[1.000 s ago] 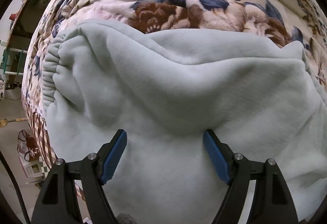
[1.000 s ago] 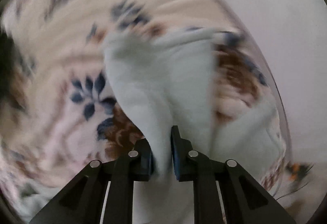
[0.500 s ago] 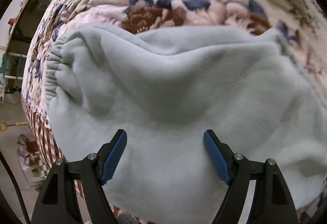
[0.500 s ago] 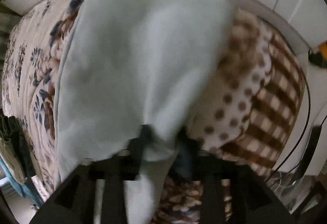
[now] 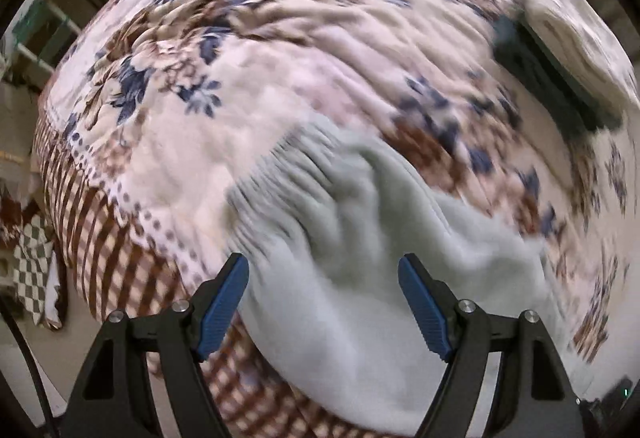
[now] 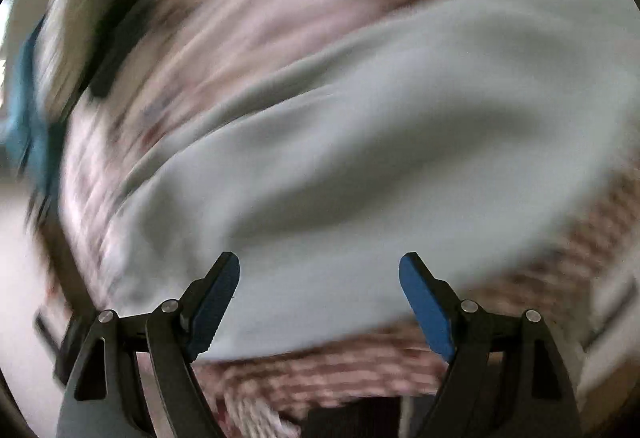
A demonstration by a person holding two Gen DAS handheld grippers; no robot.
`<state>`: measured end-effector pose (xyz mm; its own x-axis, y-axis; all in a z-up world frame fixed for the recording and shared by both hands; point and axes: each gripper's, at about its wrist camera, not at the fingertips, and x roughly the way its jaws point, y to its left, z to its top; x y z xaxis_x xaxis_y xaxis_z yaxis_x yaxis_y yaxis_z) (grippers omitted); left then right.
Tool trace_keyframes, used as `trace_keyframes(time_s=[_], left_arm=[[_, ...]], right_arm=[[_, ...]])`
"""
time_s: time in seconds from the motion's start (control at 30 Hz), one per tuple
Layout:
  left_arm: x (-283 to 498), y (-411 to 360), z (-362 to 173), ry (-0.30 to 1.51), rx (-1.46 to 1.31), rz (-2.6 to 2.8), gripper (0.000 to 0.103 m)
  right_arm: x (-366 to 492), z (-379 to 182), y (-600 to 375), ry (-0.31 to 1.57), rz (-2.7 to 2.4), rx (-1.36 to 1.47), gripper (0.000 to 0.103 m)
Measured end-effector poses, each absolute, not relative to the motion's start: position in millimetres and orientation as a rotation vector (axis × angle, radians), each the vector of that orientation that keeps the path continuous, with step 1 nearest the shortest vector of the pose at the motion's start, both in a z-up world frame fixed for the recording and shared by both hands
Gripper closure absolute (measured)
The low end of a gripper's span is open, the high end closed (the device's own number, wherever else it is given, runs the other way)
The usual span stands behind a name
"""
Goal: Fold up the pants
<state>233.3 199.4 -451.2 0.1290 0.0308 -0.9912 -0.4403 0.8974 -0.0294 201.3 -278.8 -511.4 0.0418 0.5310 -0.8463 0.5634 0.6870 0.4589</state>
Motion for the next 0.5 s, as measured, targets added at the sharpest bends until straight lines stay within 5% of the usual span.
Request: trace_keyframes(time_s=[0.37, 0.4, 0.47, 0.5], left_arm=[[323.1, 213.9, -539.6, 1.641, -0.238, 0.023, 0.027], [325.7, 209.7, -544.4, 1.651, -0.222, -0.002, 0.04], [328.7, 200.8, -547.5, 1.652, -0.171, -0.02, 0.057], [329.1, 197.6, -545.2, 1.644, -0.148, -0.025, 0.065]], right_arm=[[387.3, -556.9, -113.4, 1.74, 0.351, 0.39, 0.022], [389.5, -558.7, -108.9, 1.742, 0.354, 0.337, 0.032], [390.0, -558.3, -103.3, 1.737, 0.324, 0.214, 0.074], [390.7, -555.6, -103.9, 1.723, 0.323, 0.214, 0.081]])
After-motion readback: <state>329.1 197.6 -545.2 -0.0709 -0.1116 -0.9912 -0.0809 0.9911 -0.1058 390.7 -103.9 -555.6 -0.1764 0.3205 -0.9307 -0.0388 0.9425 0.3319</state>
